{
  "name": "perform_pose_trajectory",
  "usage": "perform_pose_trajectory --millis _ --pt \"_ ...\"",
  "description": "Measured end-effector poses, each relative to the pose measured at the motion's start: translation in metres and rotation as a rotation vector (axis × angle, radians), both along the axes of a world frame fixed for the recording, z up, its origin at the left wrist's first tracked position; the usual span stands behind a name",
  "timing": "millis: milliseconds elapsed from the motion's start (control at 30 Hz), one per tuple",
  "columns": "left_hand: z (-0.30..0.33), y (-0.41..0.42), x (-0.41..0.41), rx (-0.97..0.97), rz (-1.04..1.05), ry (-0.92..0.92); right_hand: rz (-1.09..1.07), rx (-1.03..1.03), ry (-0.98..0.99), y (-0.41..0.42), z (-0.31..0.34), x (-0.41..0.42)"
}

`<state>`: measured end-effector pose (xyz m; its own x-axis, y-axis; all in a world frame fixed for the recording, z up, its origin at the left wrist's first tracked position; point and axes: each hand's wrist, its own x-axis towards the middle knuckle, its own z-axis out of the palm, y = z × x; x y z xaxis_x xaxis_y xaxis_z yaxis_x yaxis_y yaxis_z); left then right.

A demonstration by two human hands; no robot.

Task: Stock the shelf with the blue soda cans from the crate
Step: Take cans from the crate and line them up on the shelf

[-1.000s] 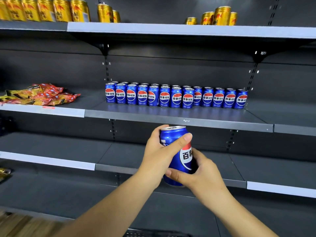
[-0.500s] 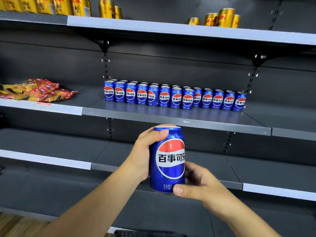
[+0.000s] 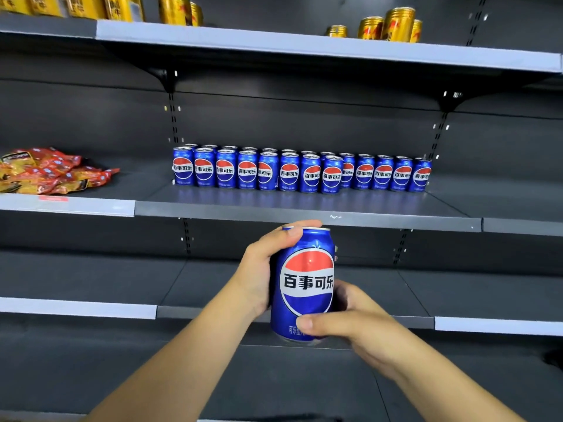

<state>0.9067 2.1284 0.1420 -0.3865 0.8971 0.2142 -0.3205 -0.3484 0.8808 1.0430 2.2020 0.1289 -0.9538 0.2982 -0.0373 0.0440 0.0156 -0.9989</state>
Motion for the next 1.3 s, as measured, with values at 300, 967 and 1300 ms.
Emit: perform_pose_trajectory --millis 300,967,1300 --pt "0.007 0.033 -0.044 -0.256 0.364 0.243 -0.219 0.012 0.051 0.025 -0.006 -0.021" --pt "0.016 0.24 -0.076 -0.304 0.628 0.373 -0.31 0.198 0.079 0.259 0.031 -0.058" --pt "0.005 0.35 -0.098 -0.434 0.721 0.471 -0.267 0.309 0.064 0.384 0.028 -0.097"
